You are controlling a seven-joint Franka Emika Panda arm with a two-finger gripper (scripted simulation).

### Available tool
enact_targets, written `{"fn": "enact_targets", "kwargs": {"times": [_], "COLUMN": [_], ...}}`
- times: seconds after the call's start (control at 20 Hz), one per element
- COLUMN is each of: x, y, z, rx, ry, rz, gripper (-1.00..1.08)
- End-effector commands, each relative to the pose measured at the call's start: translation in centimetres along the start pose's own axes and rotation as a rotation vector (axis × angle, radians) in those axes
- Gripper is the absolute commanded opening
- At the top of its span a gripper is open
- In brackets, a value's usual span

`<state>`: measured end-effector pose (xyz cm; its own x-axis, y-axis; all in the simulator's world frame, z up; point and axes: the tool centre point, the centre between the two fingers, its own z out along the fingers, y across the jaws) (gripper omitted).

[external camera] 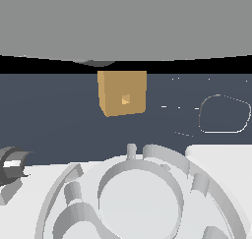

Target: Insert the peg into the horizontal hole in a box.

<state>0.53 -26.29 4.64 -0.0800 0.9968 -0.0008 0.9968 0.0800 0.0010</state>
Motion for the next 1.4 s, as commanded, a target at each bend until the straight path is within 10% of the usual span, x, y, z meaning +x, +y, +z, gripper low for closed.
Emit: {"fn": "enact_targets", "kwargs": {"times": [0.0,0.4,0.45,1.35], "x": [0.1,0.1,0.1,3.1], "y": [-0.1,0.0,0.0,1.0], "z": [1.4,2.9,2.9,2.4], "rx": [0.001,0.001,0.001,0.001], "ry": [0.001,0.001,0.001,0.001], "rz": [0.000,-0.001,-0.001,-0.022], "gripper": [1.00,1.00,-1.00,-1.00]}}
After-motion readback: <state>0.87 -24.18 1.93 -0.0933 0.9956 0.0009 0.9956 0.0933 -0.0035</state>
